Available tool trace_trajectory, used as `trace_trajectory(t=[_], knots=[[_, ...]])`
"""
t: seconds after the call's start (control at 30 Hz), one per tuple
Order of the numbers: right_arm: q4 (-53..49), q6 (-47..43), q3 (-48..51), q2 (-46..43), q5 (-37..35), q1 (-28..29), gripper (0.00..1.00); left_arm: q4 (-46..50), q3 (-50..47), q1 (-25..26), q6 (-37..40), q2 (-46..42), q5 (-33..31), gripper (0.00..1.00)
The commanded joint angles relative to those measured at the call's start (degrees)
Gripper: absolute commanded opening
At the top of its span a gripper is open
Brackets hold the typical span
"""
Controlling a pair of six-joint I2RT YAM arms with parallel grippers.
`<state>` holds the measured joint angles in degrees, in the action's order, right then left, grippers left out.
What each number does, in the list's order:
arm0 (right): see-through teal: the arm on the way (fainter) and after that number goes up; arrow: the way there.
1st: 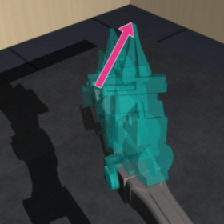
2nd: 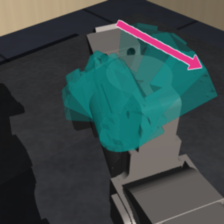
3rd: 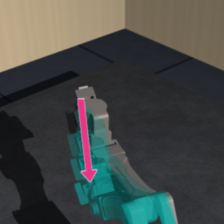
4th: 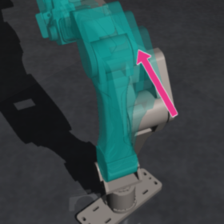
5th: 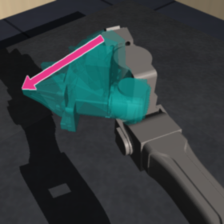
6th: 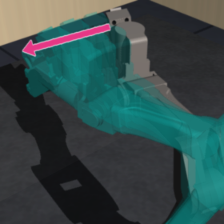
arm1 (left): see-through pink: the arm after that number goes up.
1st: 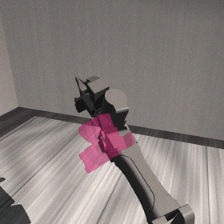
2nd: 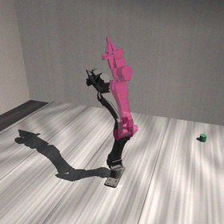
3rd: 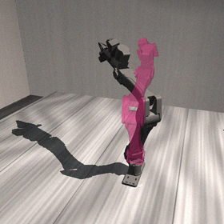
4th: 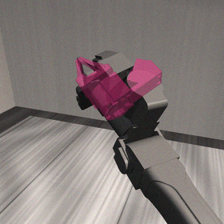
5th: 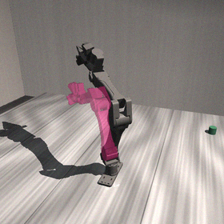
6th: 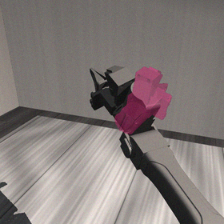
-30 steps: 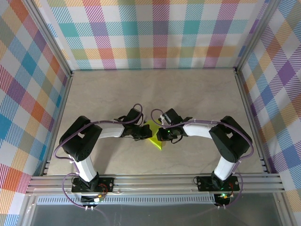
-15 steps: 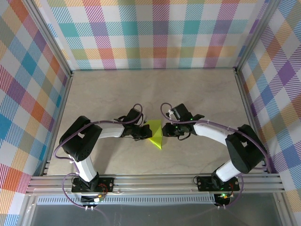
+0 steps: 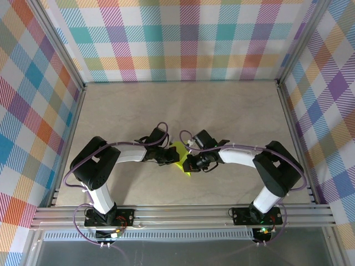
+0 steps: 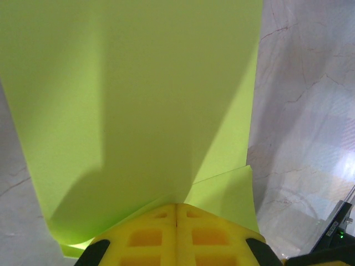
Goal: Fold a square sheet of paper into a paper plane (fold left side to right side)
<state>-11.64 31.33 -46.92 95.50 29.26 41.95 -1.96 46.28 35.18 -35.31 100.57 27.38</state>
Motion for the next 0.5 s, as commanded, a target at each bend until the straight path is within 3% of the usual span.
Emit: trace_trajectory(t=[0.0,0.47], knots=[[-0.9,0.15,-0.55,0.99,0.82,-0.03,0.05,4.77,-1.46,0.33,0.77,2.36,-3.97,0.0],[-4.87,-1.14,-0.56,3.01,-2.75,-0.03,0.05,5.27,-1.21,0.33,1.03,2.78,-4.17,0.0]])
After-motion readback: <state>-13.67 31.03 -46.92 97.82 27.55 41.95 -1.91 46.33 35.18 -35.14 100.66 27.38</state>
